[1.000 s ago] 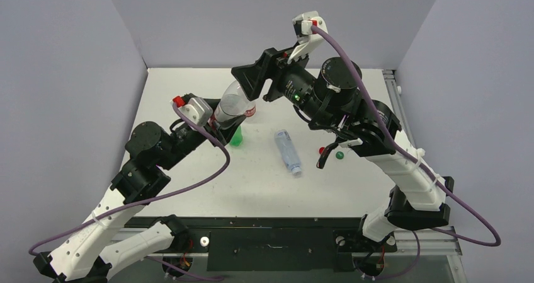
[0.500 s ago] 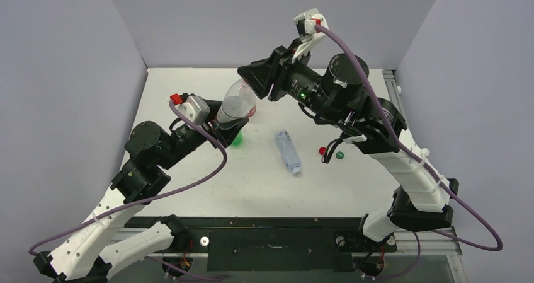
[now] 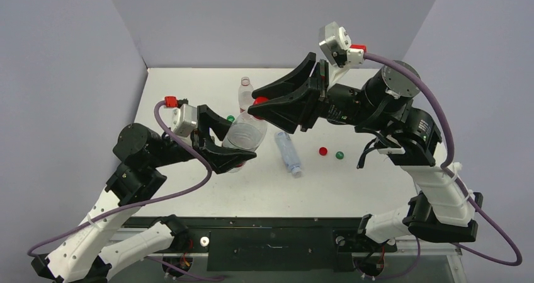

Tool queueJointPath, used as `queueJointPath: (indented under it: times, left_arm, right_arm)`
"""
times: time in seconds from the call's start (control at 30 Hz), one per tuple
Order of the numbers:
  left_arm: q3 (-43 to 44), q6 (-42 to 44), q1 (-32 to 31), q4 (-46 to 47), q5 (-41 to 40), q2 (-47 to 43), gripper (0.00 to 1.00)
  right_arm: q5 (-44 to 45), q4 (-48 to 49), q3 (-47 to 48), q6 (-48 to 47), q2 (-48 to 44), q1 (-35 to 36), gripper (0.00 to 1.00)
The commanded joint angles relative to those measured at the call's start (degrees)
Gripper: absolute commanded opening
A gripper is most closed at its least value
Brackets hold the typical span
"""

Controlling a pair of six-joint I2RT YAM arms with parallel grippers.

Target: Unscrew the bottle caps

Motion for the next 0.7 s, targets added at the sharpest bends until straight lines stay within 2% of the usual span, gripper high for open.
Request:
queueJointPath:
  times: [0.0,0.17,0.4,0.67]
  left_arm:
    - [2.3,0.5,-0.1,3.5,1.6,0.0,0.03]
    - [1.8,2.2,0.1,1.4,1.8,0.3,0.03]
    - [2.9,0.1,0.5,-0.3,8.1,1.3,0.02]
    - [4.3,-5.1,1.9,1.3,14.3,3.0,0.0]
  right_arm:
    - [-2.8,0.6,-0.6,-0.5,-0.6,-0.5,0.0]
    - [-2.7,0.1,-0.2,-1.5,-2.4,-1.7,0.0]
    - [-11.9,2.2,-1.3,1.0,-4.4,-5.4,0.0]
    - [-14.5,-5.1,0.0,-2.2,-3.2,-6.3,0.0]
